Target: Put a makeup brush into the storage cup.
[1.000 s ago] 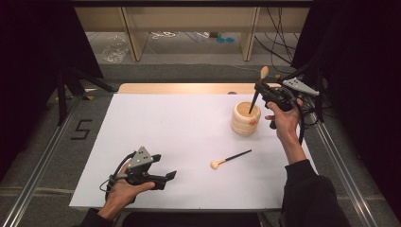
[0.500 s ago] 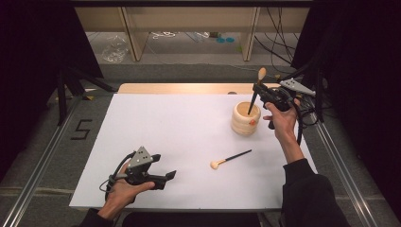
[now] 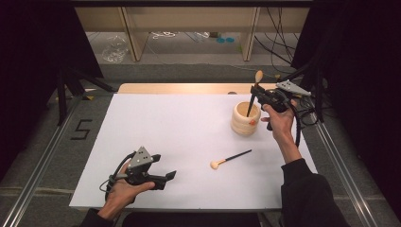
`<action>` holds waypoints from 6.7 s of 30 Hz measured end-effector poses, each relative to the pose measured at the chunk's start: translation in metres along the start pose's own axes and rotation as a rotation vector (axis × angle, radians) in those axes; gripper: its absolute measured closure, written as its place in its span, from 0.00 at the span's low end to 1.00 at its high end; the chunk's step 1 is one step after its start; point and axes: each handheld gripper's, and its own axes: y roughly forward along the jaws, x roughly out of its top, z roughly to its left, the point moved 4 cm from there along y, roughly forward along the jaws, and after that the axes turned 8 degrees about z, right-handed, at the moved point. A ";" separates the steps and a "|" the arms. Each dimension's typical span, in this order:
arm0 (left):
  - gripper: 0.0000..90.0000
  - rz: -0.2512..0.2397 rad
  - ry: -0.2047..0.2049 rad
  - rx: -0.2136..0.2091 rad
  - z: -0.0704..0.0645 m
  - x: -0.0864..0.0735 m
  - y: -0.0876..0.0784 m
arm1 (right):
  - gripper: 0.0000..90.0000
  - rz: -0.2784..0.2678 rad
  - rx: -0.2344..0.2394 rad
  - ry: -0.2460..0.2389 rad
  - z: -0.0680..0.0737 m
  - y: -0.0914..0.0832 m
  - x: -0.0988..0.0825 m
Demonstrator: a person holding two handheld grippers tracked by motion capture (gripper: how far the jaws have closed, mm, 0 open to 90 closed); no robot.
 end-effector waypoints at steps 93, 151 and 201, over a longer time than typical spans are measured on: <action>0.19 -0.004 -0.035 -0.007 0.004 0.000 -0.001 | 0.18 0.291 0.217 -0.250 0.085 -0.044 -0.063; 0.19 -0.009 -0.031 -0.021 0.005 0.000 0.002 | 0.46 0.709 0.345 -0.649 0.113 -0.018 -0.116; 0.19 0.004 -0.045 -0.019 0.006 0.000 0.002 | 0.71 1.012 0.394 -0.804 0.109 0.011 -0.128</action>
